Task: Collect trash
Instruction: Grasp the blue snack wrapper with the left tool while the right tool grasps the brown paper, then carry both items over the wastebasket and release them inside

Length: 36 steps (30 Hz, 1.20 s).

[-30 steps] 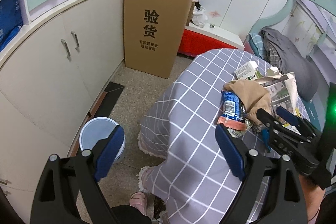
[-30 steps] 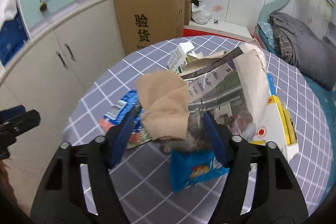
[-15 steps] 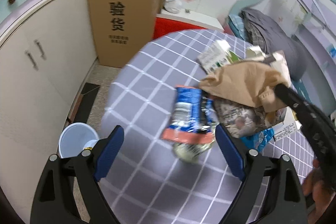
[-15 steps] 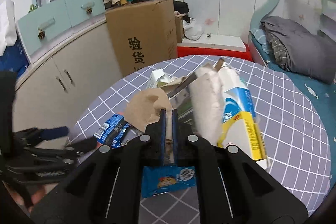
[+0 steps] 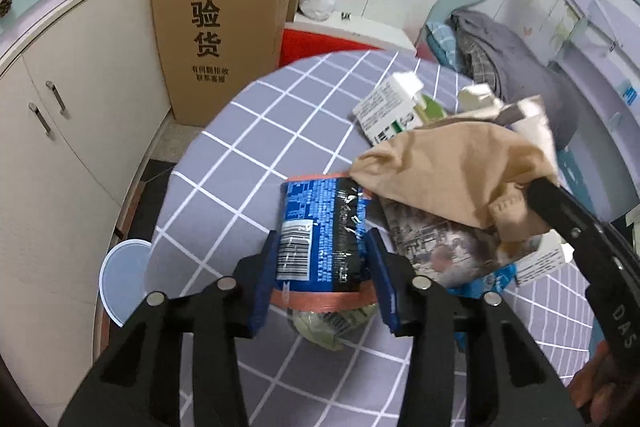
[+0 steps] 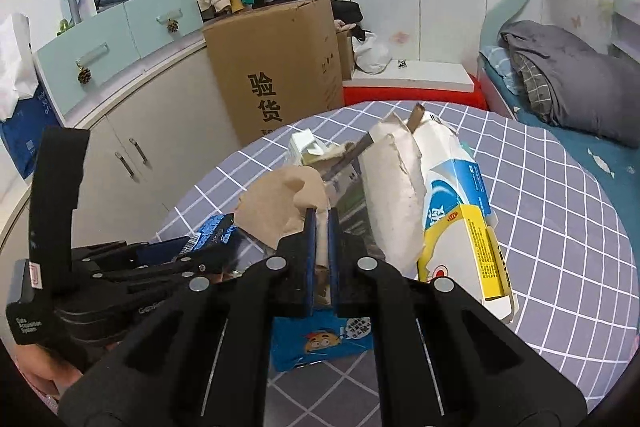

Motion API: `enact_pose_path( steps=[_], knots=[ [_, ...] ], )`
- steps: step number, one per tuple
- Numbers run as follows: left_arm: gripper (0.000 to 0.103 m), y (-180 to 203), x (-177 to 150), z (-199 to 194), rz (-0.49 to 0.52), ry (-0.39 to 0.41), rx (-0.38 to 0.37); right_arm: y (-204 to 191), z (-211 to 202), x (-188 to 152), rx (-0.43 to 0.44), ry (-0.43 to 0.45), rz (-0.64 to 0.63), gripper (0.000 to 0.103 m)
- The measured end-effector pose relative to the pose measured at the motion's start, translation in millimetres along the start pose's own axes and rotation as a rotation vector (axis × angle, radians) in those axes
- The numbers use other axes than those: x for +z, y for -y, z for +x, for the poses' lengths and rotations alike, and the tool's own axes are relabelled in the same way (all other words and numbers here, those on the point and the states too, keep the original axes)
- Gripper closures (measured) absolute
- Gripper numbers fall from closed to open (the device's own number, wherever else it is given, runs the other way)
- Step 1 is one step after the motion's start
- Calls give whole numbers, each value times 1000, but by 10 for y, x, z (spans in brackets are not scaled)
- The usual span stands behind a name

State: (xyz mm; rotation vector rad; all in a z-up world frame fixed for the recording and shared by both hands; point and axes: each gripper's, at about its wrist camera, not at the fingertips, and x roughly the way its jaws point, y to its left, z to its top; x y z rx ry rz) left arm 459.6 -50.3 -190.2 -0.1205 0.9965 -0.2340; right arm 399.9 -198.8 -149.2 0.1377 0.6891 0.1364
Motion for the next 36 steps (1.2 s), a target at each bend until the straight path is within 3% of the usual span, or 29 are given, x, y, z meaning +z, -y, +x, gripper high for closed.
enact_pose_path(
  steps=[4, 10, 17, 23, 28, 36],
  knots=[
    [61, -100, -32, -203, -28, 19, -30, -107, -165, 71, 12, 42, -3, 97],
    [61, -371, -190, -545, -66, 60, 1, -263, -478, 188, 34, 126, 5, 97],
    [61, -804, -403, -1022, -138, 128, 27, -732, -628, 190, 115, 118, -47, 97],
    [61, -1276, -597, -1351, -206, 169, 55, -1313, -560, 88, 217, 68, -88, 97],
    [61, -1824, -800, -1491, -274, 173, 125, -1853, -353, -32, 291, -1, -135, 97],
    [61, -2806, -1119, -1428, -415, 124, 232, -2786, 402, -368, 366, -175, -218, 97]
  ],
)
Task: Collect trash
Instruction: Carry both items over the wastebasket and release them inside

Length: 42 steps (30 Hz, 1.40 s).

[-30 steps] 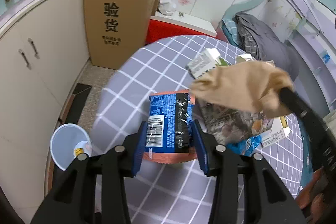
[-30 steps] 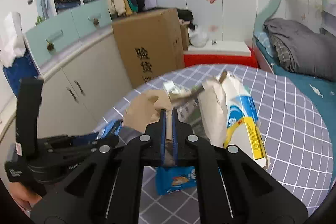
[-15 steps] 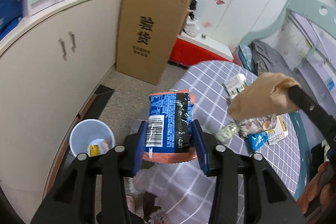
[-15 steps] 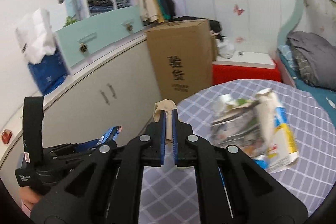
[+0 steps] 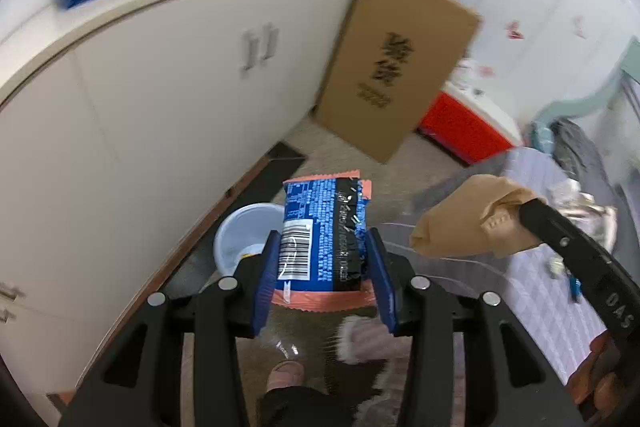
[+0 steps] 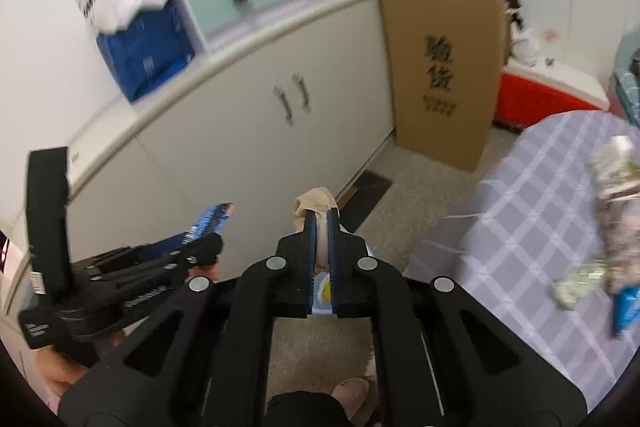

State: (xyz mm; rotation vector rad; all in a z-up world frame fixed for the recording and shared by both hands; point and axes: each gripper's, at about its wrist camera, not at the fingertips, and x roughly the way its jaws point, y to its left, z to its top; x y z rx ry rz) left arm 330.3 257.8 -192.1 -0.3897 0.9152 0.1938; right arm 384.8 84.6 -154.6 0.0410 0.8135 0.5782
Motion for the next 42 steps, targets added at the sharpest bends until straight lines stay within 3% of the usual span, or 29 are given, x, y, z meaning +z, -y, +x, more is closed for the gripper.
enact_pose_path(
  steps=[4, 10, 11, 12, 13, 14, 28, 39, 41, 42],
  knots=[
    [61, -389, 44, 204, -49, -27, 41, -273, 621, -10, 8, -79, -39, 97],
    [61, -835, 172, 535, -121, -58, 95, -486, 1287, 109, 27, -123, -78, 94],
    [61, -872, 193, 588, -123, -66, 104, -536, 1416, 133, 8, -144, -100, 90],
    [61, -889, 205, 620, -125, -69, 108, -555, 1455, 128, 8, -152, -101, 74],
    [61, -908, 220, 661, -128, -76, 113, -565, 1502, 131, 13, -154, -96, 49],
    [61, -928, 239, 706, -131, -82, 115, -574, 1536, 134, 8, -150, -94, 42],
    [61, -737, 279, 894, -106, -103, 109, -441, 1415, 27, -5, -128, -67, 41],
    [60, -426, 449, 885, -40, -94, 92, -151, 1063, 44, -76, 4, 14, 37],
    [57, -363, 541, 904, -34, -78, 82, -69, 985, 53, -80, 36, 41, 37],
    [43, -348, 576, 919, -40, -78, 91, -28, 949, 60, -89, 49, 53, 37]
  ],
)
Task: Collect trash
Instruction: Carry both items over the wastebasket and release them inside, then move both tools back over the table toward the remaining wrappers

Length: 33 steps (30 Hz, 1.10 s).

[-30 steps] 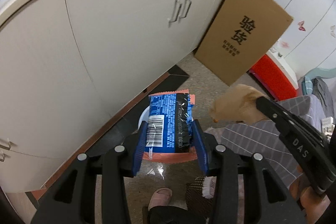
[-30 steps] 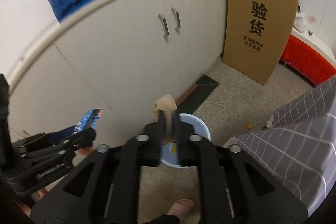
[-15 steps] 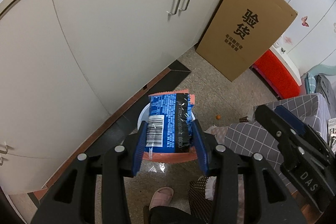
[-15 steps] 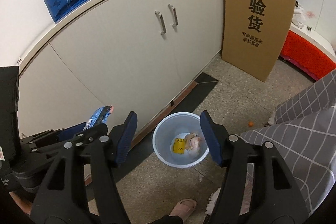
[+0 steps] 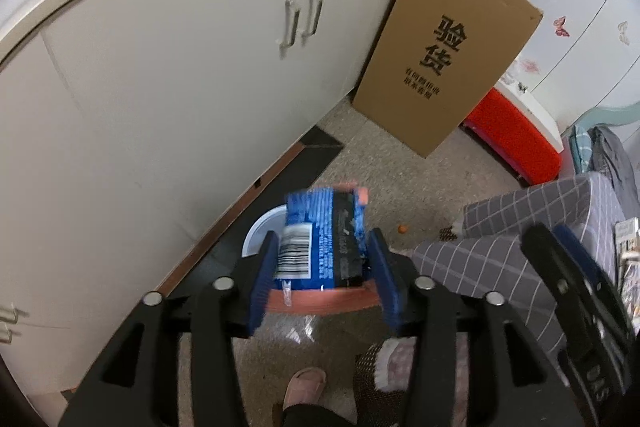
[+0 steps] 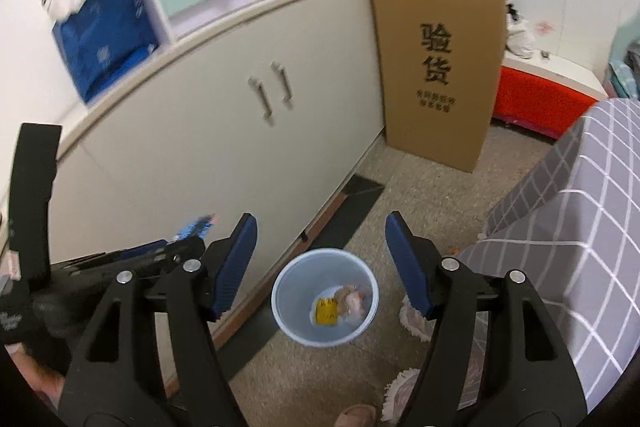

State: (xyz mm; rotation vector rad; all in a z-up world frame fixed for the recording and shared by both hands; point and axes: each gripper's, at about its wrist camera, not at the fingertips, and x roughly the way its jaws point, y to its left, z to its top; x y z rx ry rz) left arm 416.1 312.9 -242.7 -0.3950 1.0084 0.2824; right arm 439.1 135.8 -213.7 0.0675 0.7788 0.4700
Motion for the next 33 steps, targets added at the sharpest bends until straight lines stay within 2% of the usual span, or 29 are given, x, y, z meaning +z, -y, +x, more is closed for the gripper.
enact_pose_path(
  steps=[1, 2, 9, 17, 26, 33],
  knots=[
    [22, 13, 34, 6, -9, 1, 15, 28, -22, 4, -7, 5, 7, 37],
    [18, 16, 61, -1, -17, 11, 21, 67, -43, 21, -11, 8, 16, 37],
    [18, 127, -73, -200, -14, 23, 10, 188, -258, 16, -15, 15, 42, 34],
    [18, 380, -286, -665, 24, 77, -13, 327, -730, -21, -9, 55, 86, 32],
    [18, 970, -605, -1162, 127, 132, -79, 767, -1469, -149, -45, 140, 161, 30],
    [18, 1723, -928, -1304, 275, 126, -138, 1414, -2006, -443, -109, 189, 275, 29]
  ],
)
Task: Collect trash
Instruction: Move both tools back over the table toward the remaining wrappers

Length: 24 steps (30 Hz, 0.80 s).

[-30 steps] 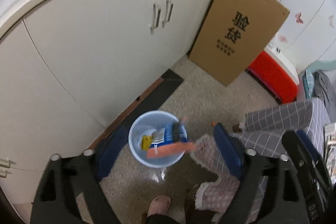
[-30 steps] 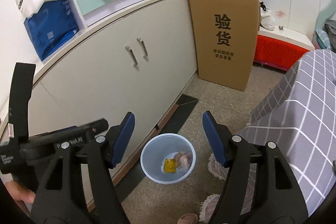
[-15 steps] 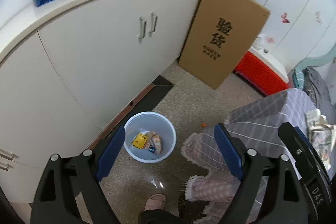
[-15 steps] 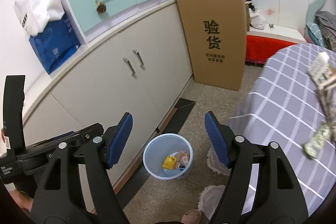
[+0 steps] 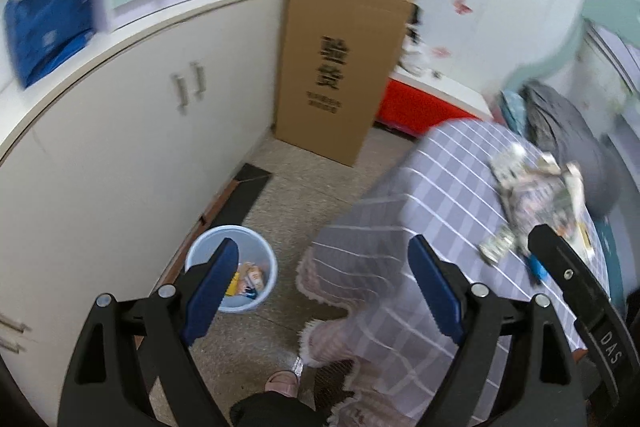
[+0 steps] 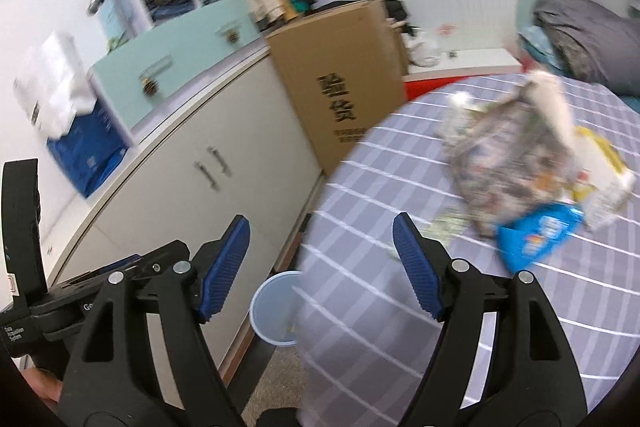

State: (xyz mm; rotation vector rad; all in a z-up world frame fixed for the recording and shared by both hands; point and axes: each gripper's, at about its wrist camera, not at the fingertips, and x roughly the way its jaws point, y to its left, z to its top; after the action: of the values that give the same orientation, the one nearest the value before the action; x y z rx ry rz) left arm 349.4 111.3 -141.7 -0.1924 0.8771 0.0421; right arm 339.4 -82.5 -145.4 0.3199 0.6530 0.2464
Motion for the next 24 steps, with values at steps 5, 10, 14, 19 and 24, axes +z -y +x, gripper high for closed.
enact_pose_path(
  steps=[5, 10, 14, 19, 24],
  knots=[
    [18, 650, -127, 94, 139, -33, -52, 603, -273, -74, -104, 20, 92, 27],
    [18, 1140, -191, 258, 255, -59, -65, 1043, -389, -141, -178, 18, 157, 22],
    [18, 1418, -218, 451, 331, -81, -59, 1349, -408, -200, -212, -4, 204, 22],
    [18, 1591, -212, 710, 389, -101, -68, 1584, -371, -251, -235, -36, 239, 20],
    [24, 1705, -184, 927, 424, -131, -59, 1666, -275, -238, -228, -73, 251, 19]
  ],
)
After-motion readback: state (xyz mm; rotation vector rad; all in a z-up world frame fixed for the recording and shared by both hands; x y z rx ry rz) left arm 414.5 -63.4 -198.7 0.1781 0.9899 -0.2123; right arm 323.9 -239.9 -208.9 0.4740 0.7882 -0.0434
